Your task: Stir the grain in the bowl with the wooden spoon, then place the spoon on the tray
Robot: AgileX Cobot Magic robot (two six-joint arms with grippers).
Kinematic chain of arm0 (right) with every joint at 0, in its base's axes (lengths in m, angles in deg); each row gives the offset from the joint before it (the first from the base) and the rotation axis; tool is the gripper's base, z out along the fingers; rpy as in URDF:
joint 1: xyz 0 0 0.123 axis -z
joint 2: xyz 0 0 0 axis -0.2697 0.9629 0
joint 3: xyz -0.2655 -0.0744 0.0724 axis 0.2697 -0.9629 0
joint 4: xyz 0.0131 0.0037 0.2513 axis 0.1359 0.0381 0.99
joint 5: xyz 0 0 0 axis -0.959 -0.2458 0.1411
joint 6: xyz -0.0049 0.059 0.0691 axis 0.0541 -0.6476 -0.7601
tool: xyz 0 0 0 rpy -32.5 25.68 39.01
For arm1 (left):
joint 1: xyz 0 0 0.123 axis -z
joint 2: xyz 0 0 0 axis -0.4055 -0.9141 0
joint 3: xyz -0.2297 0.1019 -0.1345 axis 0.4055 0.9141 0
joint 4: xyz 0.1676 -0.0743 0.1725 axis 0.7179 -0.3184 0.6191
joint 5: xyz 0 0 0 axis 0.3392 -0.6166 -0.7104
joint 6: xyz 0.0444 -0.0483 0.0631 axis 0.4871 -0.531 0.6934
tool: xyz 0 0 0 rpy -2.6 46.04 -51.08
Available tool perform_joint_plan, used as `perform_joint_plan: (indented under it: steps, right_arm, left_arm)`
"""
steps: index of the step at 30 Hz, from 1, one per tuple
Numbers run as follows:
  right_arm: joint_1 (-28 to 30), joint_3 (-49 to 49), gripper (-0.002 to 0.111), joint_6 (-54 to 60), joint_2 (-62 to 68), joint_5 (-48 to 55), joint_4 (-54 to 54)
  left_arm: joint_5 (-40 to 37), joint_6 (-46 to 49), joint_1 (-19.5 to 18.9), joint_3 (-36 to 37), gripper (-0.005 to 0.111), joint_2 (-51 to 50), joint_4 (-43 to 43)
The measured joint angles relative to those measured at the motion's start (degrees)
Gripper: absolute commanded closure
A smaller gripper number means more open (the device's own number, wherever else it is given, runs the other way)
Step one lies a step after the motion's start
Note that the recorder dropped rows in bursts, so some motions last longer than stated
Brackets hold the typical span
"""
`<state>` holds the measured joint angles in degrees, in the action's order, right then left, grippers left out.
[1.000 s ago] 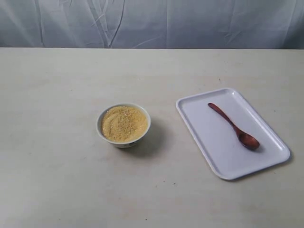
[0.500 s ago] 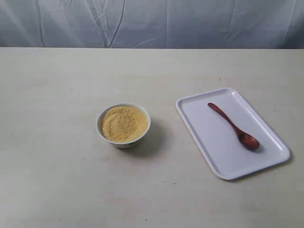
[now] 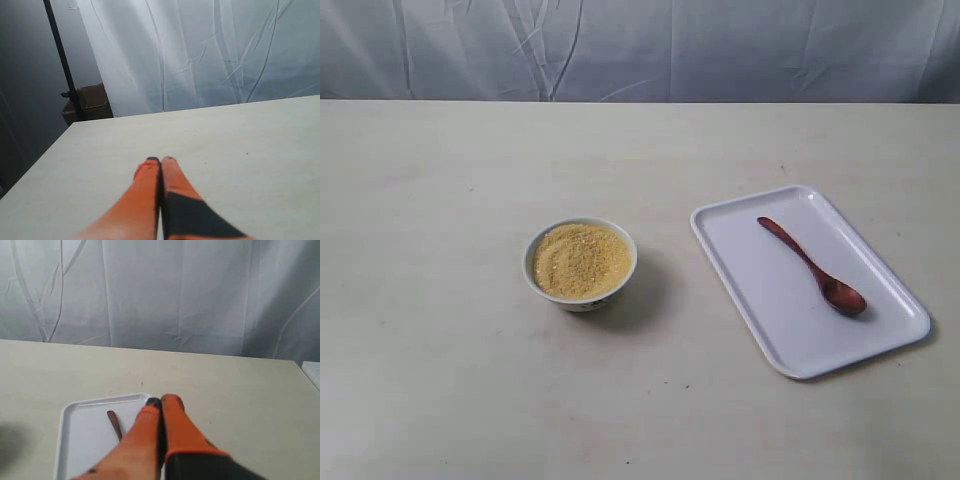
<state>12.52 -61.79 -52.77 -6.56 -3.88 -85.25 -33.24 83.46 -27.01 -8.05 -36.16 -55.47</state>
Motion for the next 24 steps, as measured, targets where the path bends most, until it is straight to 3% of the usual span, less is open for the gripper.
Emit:
perform_joint_plan:
  steps: [24]
  right_arm:
    - [0.0, -19.51, 0.108, -3.59, 0.0, -11.31, -4.66]
  left_arm:
    - [0.0, 0.0, 0.0, 0.0, 0.107, 0.0, 0.61]
